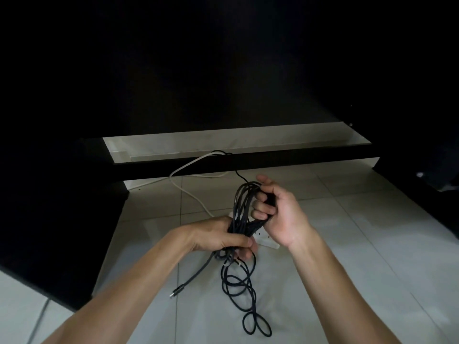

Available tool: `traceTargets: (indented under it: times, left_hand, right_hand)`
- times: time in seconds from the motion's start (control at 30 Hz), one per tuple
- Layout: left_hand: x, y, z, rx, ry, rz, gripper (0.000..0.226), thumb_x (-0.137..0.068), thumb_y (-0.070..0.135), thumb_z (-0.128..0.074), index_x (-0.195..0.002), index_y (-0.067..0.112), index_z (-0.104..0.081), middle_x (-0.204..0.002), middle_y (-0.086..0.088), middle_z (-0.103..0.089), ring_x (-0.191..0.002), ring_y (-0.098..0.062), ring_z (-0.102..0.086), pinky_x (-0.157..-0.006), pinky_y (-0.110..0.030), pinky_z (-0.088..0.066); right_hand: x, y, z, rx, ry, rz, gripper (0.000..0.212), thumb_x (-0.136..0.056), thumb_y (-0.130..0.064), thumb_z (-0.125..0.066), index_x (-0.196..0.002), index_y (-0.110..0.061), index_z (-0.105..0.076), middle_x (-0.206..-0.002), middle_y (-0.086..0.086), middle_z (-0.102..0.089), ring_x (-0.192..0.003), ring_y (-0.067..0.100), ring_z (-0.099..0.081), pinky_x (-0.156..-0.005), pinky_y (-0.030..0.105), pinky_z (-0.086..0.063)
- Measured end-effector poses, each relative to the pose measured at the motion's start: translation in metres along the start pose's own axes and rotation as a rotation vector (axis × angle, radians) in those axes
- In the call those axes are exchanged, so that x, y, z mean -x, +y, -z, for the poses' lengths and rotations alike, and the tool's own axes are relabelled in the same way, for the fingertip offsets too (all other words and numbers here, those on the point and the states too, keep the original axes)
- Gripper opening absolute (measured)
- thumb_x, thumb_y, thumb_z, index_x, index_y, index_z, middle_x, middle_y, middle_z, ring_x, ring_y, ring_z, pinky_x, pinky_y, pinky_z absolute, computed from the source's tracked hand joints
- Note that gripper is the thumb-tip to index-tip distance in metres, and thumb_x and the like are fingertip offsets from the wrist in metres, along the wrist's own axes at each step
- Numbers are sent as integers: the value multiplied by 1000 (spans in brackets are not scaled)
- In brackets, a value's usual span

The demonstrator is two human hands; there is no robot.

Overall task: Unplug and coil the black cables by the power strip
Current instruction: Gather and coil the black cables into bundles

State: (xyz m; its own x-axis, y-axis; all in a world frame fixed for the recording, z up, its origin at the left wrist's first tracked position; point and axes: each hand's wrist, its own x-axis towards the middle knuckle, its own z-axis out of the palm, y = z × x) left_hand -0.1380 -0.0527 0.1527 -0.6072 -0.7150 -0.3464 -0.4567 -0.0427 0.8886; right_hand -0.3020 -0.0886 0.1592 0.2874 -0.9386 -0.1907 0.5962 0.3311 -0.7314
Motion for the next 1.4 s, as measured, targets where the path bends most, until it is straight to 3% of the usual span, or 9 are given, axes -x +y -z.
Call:
traceTargets:
  times: [0.17, 0.23, 0.33, 0.6, 0.77, 0.9, 1.03, 1.2, 1.4]
  left_hand:
    - [-1, -6, 4, -6, 162, 8, 25, -96, 33, -57, -73, 29, -64, -56, 5, -51, -56, -20, -50, -61, -39, -40]
    - [-3, -7, 0, 59, 228, -31, 14, -98, 28, -54, -86, 24, -60, -54, 11, -46, -52, -13, -47, -62, -39, -40]
    - [-5, -2, -5, 58, 326, -86, 23, -100, 25, -50, -78, 23, -52, -56, 7, -46, -53, -13, -47, -62, -38, -43]
    - [-13, 1, -16, -228, 351, -61, 22, -97, 17, -50, -77, 24, -53, -68, 4, -60, -58, -1, -59, -56, -18, -47]
    - [-11, 8, -3, -122, 278, -21, 12, -95, 22, -55, -93, 16, -65, -86, -1, -73, -84, -3, -71, -85, -22, -53]
    - [-12, -6, 9, 3, 191, 43, 54, -83, 54, -58, -109, 7, -64, -90, -15, -73, -85, -21, -72, -96, -42, -52]
    - [-5, -22, 15, 84, 193, 79, 88, -72, 84, -35, -95, 5, -67, -73, -3, -67, -67, -15, -63, -83, -34, -48]
    - [4, -38, 32, 78, 566, -56, 43, -83, 46, -48, -50, 21, -63, -47, 1, -55, -70, -34, -66, -82, -39, -46]
    - [14, -26, 55, 345, 816, -93, 28, -75, 23, -51, -52, 11, -60, -51, -11, -53, -52, -21, -51, -66, -33, -40]
  right_hand:
    - [-2, 7, 3, 237, 78, 207, 29, -96, 1, -41, -108, -17, -61, -78, 3, -60, -65, 12, -54, -65, 25, -42]
    - [-2, 10, 8, 329, 123, 221, 25, -96, -20, -53, -120, -21, -58, -96, 6, -68, -91, 19, -64, -83, 33, -47]
    - [7, 24, 11, 505, 74, 116, 68, -80, -65, -64, -129, -18, -56, -111, 10, -72, -108, 27, -67, -96, 42, -48]
    - [19, 36, -7, 638, 39, 26, 22, -94, -31, -65, -92, -10, -73, -90, 3, -78, -70, 15, -73, -45, 27, -52]
    - [17, 35, -15, 515, 20, 9, 46, -101, -43, -47, -73, -25, -78, -101, -3, -78, -91, 20, -72, -66, 36, -48]
    - [10, 35, -19, 302, 76, 107, 45, -103, -34, -48, -69, -19, -73, -76, 0, -74, -81, 24, -75, -76, 51, -57]
    - [-5, 19, -2, -10, 128, 148, 32, -104, -25, -48, -73, -18, -46, -50, -6, -40, -42, 10, -47, -50, 28, -51]
    - [-14, 7, 29, 437, 125, 131, 38, -104, -26, -48, -68, -19, -40, -50, -5, -34, -37, 9, -31, -38, 24, -33]
    - [-12, 14, 48, 924, 180, 108, 25, -102, -28, -53, -82, -14, -48, -60, 3, -41, -38, 14, -38, -42, 29, -35]
